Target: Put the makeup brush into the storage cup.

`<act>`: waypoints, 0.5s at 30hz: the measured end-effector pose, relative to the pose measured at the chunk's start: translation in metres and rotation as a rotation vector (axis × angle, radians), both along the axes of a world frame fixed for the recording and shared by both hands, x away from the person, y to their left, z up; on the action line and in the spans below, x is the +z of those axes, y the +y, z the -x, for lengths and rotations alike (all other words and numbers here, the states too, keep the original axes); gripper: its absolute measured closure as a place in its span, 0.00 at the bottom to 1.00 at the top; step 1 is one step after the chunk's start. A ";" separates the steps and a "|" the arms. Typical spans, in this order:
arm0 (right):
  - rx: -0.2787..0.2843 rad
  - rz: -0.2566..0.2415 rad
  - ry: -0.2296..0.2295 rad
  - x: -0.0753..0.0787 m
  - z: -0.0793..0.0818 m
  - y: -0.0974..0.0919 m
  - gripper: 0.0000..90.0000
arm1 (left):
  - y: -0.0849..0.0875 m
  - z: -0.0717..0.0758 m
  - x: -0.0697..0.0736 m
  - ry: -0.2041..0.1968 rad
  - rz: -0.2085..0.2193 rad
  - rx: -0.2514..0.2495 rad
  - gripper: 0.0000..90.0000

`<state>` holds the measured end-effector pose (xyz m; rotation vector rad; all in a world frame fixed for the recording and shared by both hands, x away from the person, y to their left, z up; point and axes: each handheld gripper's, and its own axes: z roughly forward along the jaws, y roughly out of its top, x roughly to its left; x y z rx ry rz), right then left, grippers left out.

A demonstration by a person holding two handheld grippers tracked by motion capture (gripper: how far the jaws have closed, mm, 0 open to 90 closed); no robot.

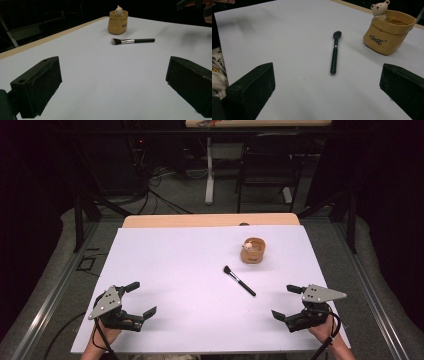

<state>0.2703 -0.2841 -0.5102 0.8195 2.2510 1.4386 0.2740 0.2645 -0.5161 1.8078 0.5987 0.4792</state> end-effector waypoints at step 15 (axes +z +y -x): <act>0.003 0.075 0.049 0.001 -0.010 0.018 0.00 | 0.002 0.002 -0.001 0.010 -0.009 0.016 0.00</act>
